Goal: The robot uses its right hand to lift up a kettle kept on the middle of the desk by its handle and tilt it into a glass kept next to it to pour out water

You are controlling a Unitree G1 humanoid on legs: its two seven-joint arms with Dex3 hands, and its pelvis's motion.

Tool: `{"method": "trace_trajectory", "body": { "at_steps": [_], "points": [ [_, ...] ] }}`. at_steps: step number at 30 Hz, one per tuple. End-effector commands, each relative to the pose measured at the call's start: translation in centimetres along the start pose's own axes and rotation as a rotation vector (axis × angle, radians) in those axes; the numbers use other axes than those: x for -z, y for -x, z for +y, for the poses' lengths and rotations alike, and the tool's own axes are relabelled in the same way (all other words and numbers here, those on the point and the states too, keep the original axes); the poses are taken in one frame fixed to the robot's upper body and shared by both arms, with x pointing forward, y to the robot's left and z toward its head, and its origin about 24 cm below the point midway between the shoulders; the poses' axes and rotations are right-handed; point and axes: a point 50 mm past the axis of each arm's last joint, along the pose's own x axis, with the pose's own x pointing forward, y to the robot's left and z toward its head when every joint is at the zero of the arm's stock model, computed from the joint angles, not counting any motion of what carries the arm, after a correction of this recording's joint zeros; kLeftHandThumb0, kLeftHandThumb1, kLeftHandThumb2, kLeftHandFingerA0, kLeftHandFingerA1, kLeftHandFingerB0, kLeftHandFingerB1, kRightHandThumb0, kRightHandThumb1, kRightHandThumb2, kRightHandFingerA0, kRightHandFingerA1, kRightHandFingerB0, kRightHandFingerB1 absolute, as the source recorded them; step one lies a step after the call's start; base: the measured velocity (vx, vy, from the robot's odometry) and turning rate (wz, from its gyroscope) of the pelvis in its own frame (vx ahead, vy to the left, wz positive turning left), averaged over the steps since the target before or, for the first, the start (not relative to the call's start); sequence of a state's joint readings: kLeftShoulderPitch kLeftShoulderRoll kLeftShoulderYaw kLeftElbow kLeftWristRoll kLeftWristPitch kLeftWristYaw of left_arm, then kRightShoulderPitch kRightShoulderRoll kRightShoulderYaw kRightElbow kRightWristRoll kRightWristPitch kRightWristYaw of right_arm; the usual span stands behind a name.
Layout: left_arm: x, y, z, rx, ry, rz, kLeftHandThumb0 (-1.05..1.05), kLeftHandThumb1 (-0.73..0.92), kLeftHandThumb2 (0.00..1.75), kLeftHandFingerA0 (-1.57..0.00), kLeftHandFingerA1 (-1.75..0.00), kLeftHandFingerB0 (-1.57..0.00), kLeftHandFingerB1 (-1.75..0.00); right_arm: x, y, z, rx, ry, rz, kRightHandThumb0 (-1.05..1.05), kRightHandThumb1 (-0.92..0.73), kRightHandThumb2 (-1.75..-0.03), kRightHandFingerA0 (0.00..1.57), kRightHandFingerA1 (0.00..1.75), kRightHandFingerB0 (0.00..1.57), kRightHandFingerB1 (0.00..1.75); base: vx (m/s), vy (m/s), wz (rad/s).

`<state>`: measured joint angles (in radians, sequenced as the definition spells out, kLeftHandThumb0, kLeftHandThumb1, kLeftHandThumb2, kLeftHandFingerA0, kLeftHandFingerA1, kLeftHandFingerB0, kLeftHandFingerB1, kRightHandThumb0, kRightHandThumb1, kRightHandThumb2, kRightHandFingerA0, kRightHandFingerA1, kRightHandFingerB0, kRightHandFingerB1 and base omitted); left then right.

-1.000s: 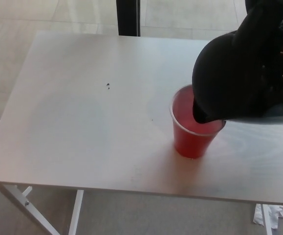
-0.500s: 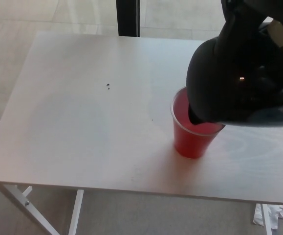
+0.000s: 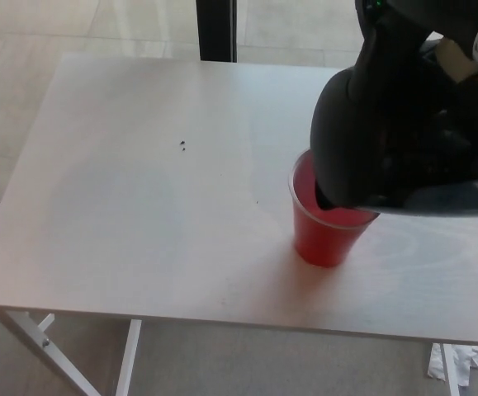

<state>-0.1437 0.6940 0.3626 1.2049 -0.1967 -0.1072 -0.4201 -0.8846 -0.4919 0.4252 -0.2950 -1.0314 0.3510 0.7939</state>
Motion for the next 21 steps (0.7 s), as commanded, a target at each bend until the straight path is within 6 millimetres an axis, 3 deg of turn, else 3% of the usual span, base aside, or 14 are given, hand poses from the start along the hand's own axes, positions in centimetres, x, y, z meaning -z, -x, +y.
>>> {"method": "trace_trajectory", "body": {
  "at_steps": [1, 7, 8, 10, 11, 12, 14, 16, 17, 20, 21],
  "points": [
    [-0.2, 0.2, 0.6, -0.013, -0.013, 0.011, -0.89, 0.92, 0.67, -0.47, -0.57, -0.34, -0.55, -0.8, -0.2, 0.6, -0.046, 0.009, -0.041, -0.43, -0.49, -1.12, 1.29, 1.38, 0.96, 1.11, 0.0, 0.0, 0.0],
    [0.3, 0.3, 0.6, -0.014, -0.015, 0.024, -0.9, 0.92, 0.67, -0.49, -0.56, -0.34, -0.53, -0.3, -0.1, 1.1, -0.067, 0.008, -0.021, -0.42, -0.48, -1.08, 1.26, 1.36, 0.92, 1.08, 0.0, 0.0, 0.0],
    [0.3, 0.3, 0.6, -0.013, -0.018, 0.024, -0.89, 0.92, 0.68, -0.47, -0.56, -0.33, -0.54, 0.0, 0.1, 1.0, -0.063, 0.003, -0.011, -0.38, -0.6, -0.87, 0.97, 1.72, 0.74, 1.02, 0.0, 0.0, 0.0],
    [0.4, 0.3, 0.6, -0.013, 0.007, 0.029, -0.87, 0.92, 0.68, -0.47, -0.57, -0.33, -0.54, 0.8, 0.3, 1.1, -0.055, -0.011, 0.0, -0.36, -0.64, -0.76, 0.96, 1.73, 0.75, 0.98, 0.0, 0.0, 0.0],
    [0.5, 0.3, 0.6, -0.015, 0.005, 0.034, -0.87, 0.92, 0.68, -0.48, -0.57, -0.34, -0.54, 1.3, 0.3, 1.2, -0.054, -0.02, 0.018, -0.36, -0.61, -0.79, 0.92, 1.75, 0.74, 1.13, 0.0, 0.0, 0.0],
    [0.6, 0.4, 0.6, -0.014, -0.006, 0.032, -0.87, 0.92, 0.69, -0.47, -0.56, -0.33, -0.54, 1.8, 0.3, 1.3, -0.044, -0.038, 0.036, -0.33, -0.54, -0.84, 0.93, 1.75, 0.7, 1.46, 0.0, 0.0, 0.0],
    [0.7, 0.4, 0.6, -0.015, -0.005, 0.033, -0.87, 0.92, 0.69, -0.47, -0.56, -0.33, -0.54, 1.8, 0.2, 1.3, -0.043, -0.039, 0.034, -0.33, -0.54, -0.84, 0.93, 1.75, 0.7, 1.46, 0.0, 0.0, 0.0],
    [0.8, 0.5, 0.8, -0.019, -0.018, 0.033, -0.88, 0.92, 0.69, -0.48, -0.57, -0.34, -0.54, 3.8, 0.6, 1.4, -0.022, -0.094, 0.074, -0.31, -0.56, -0.8, 0.93, 1.75, 0.72, 1.71, 0.0, 0.0, 0.0],
    [0.9, 0.6, 0.8, -0.019, -0.019, 0.035, -0.88, 0.92, 0.69, -0.46, -0.56, -0.33, -0.54, 4.4, 0.6, 1.4, -0.035, -0.097, 0.105, -0.35, -0.64, -0.73, 0.88, 1.75, 0.73, 1.6, 0.0, 0.0, 0.0],
    [1.1, 0.7, 0.9, -0.021, 0.002, 0.042, -0.87, 0.92, 0.68, -0.46, -0.57, -0.32, -0.54, 6.0, 1.1, 1.6, -0.015, -0.128, 0.151, -0.33, -0.66, -0.74, 0.89, 1.75, 0.64, 1.66, 0.0, 0.0, 0.0],
    [1.3, 0.7, 0.8, -0.02, 0.008, 0.045, -0.9, 0.92, 0.69, -0.48, -0.59, -0.32, -0.55, 6.6, 1.2, 1.8, -0.009, -0.145, 0.165, -0.34, -0.67, -0.74, 0.85, 1.75, 0.68, 1.56, 0.0, 0.0, 0.0]
  ]
}}
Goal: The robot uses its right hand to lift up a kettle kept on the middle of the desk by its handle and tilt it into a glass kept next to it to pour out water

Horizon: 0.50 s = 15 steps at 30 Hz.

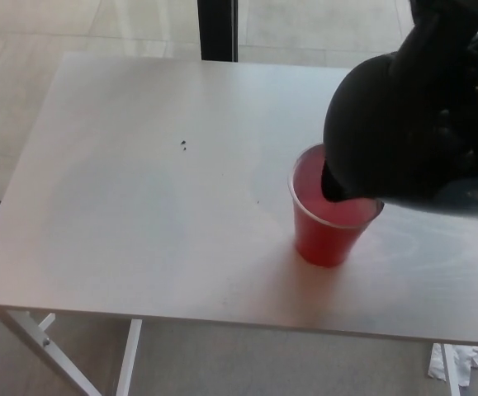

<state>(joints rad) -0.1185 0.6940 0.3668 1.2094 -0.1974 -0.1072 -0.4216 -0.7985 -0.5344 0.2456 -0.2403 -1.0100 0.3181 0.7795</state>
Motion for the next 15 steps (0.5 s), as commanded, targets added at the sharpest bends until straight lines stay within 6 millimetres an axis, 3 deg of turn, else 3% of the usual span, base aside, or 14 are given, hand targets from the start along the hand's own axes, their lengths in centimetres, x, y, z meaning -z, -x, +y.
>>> {"method": "trace_trajectory", "body": {
  "at_steps": [1, 2, 4, 6, 9, 10, 11, 12, 13, 14, 15],
  "points": [
    [0.5, 0.4, 0.6, -0.014, 0.01, 0.021, -0.9, 0.92, 0.69, -0.48, -0.59, -0.32, -0.55, 1.9, 0.1, 0.6, 0.009, -0.064, 0.015, -0.34, -0.67, -0.74, 0.85, 1.75, 0.68, 1.56, 0.0, 0.0, 0.0],
    [0.6, 0.4, 0.6, -0.016, 0.009, 0.023, -0.88, 0.92, 0.68, -0.48, -0.59, -0.34, -0.55, 2.6, 0.2, 0.7, 0.006, -0.088, 0.047, -0.36, -0.73, -0.69, 0.85, 1.75, 0.69, 1.25, 0.0, 0.0, 0.0],
    [0.7, 0.4, 0.6, -0.018, -0.007, 0.024, -0.88, 0.92, 0.69, -0.47, -0.58, -0.33, -0.55, 4.2, 0.4, 0.9, -0.021, -0.161, 0.138, -0.36, -0.7, -0.68, 0.85, 1.75, 0.7, 1.33, 0.0, 0.0, 0.0],
    [0.7, 0.5, 0.7, -0.017, 0.0, 0.023, -0.88, 0.92, 0.69, -0.47, -0.58, -0.33, -0.55, 4.4, 0.4, 0.9, -0.025, -0.185, 0.16, -0.36, -0.7, -0.68, 0.85, 1.75, 0.7, 1.33, 0.0, 0.0, 0.0],
    [0.8, 0.5, 0.6, -0.021, -0.019, 0.026, -0.87, 0.92, 0.7, -0.48, -0.57, -0.34, -0.54, 6.1, 0.8, 1.4, 0.001, -0.273, 0.211, -0.3, -0.7, -0.69, 0.83, 1.75, 0.67, 0.99, 0.0, 0.0, 0.0],
    [0.9, 0.5, 0.6, -0.02, -0.014, 0.026, -0.87, 0.92, 0.7, -0.48, -0.57, -0.34, -0.54, 6.5, 1.0, 1.7, -0.001, -0.288, 0.232, -0.3, -0.7, -0.69, 0.83, 1.75, 0.67, 0.99, 0.0, 0.0, 0.0],
    [0.9, 0.5, 0.6, -0.015, 0.008, 0.024, -0.88, 0.92, 0.69, -0.47, -0.58, -0.33, -0.55, 7.0, 1.2, 2.1, -0.012, -0.353, 0.284, -0.29, -0.67, -0.79, 0.84, 1.75, 0.72, 1.04, 0.0, 0.0, 0.0],
    [1.0, 0.5, 0.6, -0.018, 0.01, 0.029, -0.88, 0.92, 0.69, -0.47, -0.58, -0.33, -0.55, 7.1, 1.4, 2.4, -0.005, -0.375, 0.276, -0.27, -0.66, -0.8, 0.84, 1.75, 0.74, 0.88, 0.0, 0.0, 0.0],
    [1.0, 0.5, 0.6, -0.018, 0.01, 0.029, -0.88, 0.92, 0.69, -0.47, -0.58, -0.33, -0.55, 7.1, 1.4, 2.4, -0.005, -0.376, 0.276, -0.27, -0.66, -0.8, 0.84, 1.75, 0.74, 0.88, 0.0, 0.0, 0.0],
    [1.1, 0.5, 0.6, -0.022, 0.007, 0.031, -0.86, 0.92, 0.69, -0.48, -0.56, -0.34, -0.53, 7.2, 1.6, 2.7, -0.002, -0.405, 0.273, -0.24, -0.6, -0.93, 1.11, 1.71, 0.71, 1.27, 0.0, 0.0, 0.0],
    [1.1, 0.5, 0.6, -0.022, 0.008, 0.031, -0.86, 0.76, 1.14, -0.43, -0.62, -0.31, -0.59, 7.4, 1.9, 3.1, -0.008, -0.425, 0.285, -0.29, -0.61, -0.89, 0.9, 1.55, 0.82, 1.01, 0.0, 0.0, 0.0]
  ]
}}
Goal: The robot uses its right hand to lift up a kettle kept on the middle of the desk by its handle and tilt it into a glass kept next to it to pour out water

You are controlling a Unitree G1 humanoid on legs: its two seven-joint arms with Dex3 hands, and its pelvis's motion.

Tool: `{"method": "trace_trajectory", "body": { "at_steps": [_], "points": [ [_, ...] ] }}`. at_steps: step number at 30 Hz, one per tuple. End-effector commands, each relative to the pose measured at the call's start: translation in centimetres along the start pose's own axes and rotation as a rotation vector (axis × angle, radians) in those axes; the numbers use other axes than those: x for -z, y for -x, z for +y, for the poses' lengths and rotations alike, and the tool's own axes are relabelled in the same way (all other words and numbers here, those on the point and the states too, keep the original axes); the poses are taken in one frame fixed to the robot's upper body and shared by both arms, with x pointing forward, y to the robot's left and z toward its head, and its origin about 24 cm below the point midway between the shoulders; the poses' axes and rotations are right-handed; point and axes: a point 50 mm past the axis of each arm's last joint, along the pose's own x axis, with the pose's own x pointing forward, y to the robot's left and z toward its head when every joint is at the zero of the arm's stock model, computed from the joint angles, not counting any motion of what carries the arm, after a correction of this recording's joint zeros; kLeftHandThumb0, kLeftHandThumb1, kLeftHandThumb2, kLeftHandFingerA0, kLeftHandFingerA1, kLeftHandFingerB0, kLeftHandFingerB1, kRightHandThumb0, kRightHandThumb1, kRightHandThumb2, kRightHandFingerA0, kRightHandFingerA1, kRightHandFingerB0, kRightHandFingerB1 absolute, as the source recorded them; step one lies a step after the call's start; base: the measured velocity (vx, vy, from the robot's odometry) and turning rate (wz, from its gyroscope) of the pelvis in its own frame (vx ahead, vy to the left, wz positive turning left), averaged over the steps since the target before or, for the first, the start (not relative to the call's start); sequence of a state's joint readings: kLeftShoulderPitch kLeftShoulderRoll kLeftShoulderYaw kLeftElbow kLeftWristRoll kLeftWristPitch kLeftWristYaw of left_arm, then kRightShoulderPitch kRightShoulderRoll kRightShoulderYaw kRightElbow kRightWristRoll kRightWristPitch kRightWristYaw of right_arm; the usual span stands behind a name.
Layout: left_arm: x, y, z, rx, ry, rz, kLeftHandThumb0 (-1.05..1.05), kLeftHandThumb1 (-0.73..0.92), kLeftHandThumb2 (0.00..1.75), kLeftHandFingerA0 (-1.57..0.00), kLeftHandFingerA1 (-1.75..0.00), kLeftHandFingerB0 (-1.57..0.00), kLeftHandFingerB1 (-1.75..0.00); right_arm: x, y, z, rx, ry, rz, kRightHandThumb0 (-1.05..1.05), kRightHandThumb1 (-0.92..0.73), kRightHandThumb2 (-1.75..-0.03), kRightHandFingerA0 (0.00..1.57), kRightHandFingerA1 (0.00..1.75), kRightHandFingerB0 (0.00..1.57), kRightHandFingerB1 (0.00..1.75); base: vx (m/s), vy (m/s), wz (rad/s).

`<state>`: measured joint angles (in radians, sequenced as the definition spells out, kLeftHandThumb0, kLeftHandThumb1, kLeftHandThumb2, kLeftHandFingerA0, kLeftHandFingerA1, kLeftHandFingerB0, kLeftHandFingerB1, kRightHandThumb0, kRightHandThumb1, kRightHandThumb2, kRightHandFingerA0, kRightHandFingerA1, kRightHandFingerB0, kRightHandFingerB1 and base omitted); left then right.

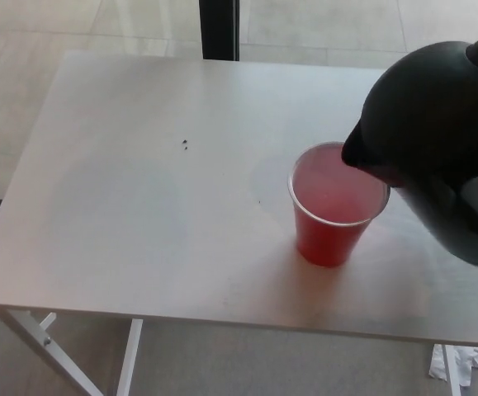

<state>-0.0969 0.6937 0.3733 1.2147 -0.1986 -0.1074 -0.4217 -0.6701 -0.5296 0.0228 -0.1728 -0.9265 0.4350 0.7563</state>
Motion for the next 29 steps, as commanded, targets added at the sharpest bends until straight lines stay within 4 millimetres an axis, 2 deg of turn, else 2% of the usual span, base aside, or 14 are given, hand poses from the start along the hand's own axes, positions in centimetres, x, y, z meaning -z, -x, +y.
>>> {"method": "trace_trajectory", "body": {
  "at_steps": [1, 3, 4, 5, 8, 9, 12, 13, 14, 15, 17, 18, 22, 29],
  "points": [
    [0.4, 0.2, 0.3, -0.011, 0.007, 0.009, -0.86, 0.76, 1.14, -0.43, -0.62, -0.31, -0.59, 1.6, 0.7, 0.5, 0.024, -0.158, 0.063, -0.29, -0.61, -0.89, 0.9, 1.55, 0.82, 1.01, 0.0, 0.0, 0.0],
    [0.4, 0.2, 0.3, -0.011, 0.007, 0.009, -0.86, 0.76, 1.14, -0.43, -0.62, -0.31, -0.59, 1.6, 0.7, 0.5, 0.025, -0.16, 0.063, -0.29, -0.61, -0.89, 0.9, 1.55, 0.82, 1.01, 0.0, 0.0, 0.0],
    [0.4, 0.2, 0.3, -0.012, 0.01, 0.008, -0.86, 0.92, 0.69, -0.46, -0.56, -0.34, -0.53, 2.0, 0.7, 0.9, 0.015, -0.195, 0.076, -0.33, -0.6, -0.85, 0.8, 1.63, 0.84, 0.86, 0.0, 0.0, 0.0],
    [0.5, 0.2, 0.2, -0.009, 0.016, 0.007, -0.89, 0.92, 0.68, -0.47, -0.58, -0.34, -0.55, 2.9, 1.0, 1.9, 0.024, -0.31, 0.066, -0.17, -0.52, -0.88, 0.82, 1.4, 0.81, 0.74, 0.0, 0.0, 0.0],
    [0.6, 0.2, 0.3, -0.017, 0.0, 0.018, -0.88, 0.92, 0.7, -0.48, -0.56, -0.34, -0.52, 4.6, 1.5, 3.5, 0.037, -0.526, 0.074, -0.18, -0.59, -0.76, 0.87, 1.62, 0.81, 0.71, 0.0, 0.0, 0.0],
    [0.6, 0.2, 0.3, -0.012, 0.002, 0.016, -0.89, 0.76, 1.15, -0.43, -0.63, -0.31, -0.59, 5.0, 1.6, 4.1, 0.051, -0.549, 0.051, -0.19, -0.46, -0.98, 0.85, 1.62, 0.81, 0.98, 0.0, 0.0, 0.0],
    [0.7, 0.3, 0.2, -0.01, 0.0, 0.019, -0.83, 0.73, 1.15, -0.46, -0.64, -0.3, -0.58, 6.3, 1.9, 5.9, 0.058, -0.719, 0.173, -0.18, -0.35, -1.17, 0.88, 1.75, 0.76, 1.52, 0.0, 0.0, 0.0],
    [0.7, 0.3, 0.2, -0.013, -0.01, 0.022, -0.83, 0.73, 1.15, -0.46, -0.64, -0.3, -0.58, 6.6, 2.0, 6.2, 0.055, -0.75, 0.167, -0.18, -0.35, -1.17, 0.88, 1.75, 0.76, 1.52, 0.0, 0.0, 0.0],
    [0.8, 0.2, 0.2, -0.015, -0.007, 0.024, -0.9, 0.92, 0.7, -0.48, -0.57, -0.34, -0.53, 6.8, 2.1, 6.7, 0.045, -0.729, 0.186, -0.2, -0.42, -1.08, 0.94, 1.75, 0.77, 1.59, 0.0, 0.0, 0.0],
    [0.9, 0.3, 0.1, -0.011, -0.007, 0.022, -0.9, 0.92, 0.7, -0.48, -0.57, -0.34, -0.53, 7.5, 2.3, 7.8, 0.053, -0.769, 0.251, -0.2, -0.55, -0.8, 0.92, 1.75, 0.64, 1.59, 0.0, 0.0, 0.0],
    [0.9, 0.3, 0.2, -0.012, 0.018, 0.023, -0.89, 0.92, 0.69, -0.48, -0.57, -0.34, -0.53, 7.6, 2.6, 8.4, 0.077, -0.798, 0.293, -0.28, -0.63, -0.72, 0.88, 1.75, 0.7, 1.46, 0.0, 0.0, 0.0],
    [1.0, 0.3, 0.1, -0.013, 0.013, 0.022, -0.88, 0.92, 0.7, -0.49, -0.57, -0.34, -0.53, 7.9, 2.6, 9.1, 0.098, -0.85, 0.307, -0.17, -0.53, -0.8, 0.85, 1.75, 0.58, 1.54, 0.0, 0.0, 0.0],
    [1.1, 0.3, 0.1, -0.015, 0.017, 0.025, -0.88, 0.92, 0.7, -0.48, -0.57, -0.34, -0.52, 9.3, 3.2, 11.4, 0.12, -0.89, 0.325, -0.24, -0.36, -1.17, 0.99, 1.75, 0.82, 1.58, 0.0, 0.0, 0.0],
    [1.3, 0.4, 0.2, -0.015, 0.036, 0.023, -0.89, 0.92, 0.69, -0.49, -0.58, -0.34, -0.53, 9.2, 3.4, 12.4, 0.159, -0.853, 0.392, -0.2, -0.55, -0.9, 0.89, 1.75, 0.74, 1.42, 0.0, 0.0, 0.0]
  ]
}}
